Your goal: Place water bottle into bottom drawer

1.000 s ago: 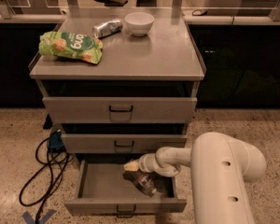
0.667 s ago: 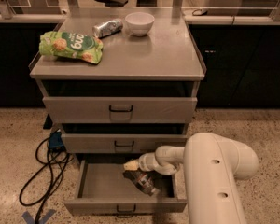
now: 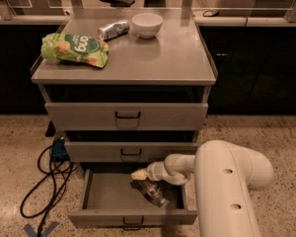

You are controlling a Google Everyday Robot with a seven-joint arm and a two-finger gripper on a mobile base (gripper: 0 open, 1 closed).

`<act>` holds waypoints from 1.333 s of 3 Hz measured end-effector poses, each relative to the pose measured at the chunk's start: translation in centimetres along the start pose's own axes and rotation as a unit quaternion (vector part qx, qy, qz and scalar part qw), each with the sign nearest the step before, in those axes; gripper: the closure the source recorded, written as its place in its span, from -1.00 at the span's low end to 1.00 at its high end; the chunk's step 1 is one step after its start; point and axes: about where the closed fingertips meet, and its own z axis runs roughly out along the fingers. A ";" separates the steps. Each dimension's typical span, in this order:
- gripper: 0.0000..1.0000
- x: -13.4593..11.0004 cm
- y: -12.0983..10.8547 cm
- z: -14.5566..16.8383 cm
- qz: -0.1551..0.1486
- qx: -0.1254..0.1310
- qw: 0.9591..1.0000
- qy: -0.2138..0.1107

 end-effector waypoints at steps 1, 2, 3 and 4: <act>-0.31 0.0 0.0 0.0 0.000 0.000 1.000 0.000; -0.78 0.0 0.0 0.0 0.000 0.000 1.000 0.000; -1.00 0.0 0.0 0.0 0.000 0.000 1.000 0.000; -1.00 0.0 0.0 0.0 0.000 0.000 1.000 0.000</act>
Offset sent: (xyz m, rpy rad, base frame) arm 0.0000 0.0000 0.0000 0.0000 0.0000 0.0000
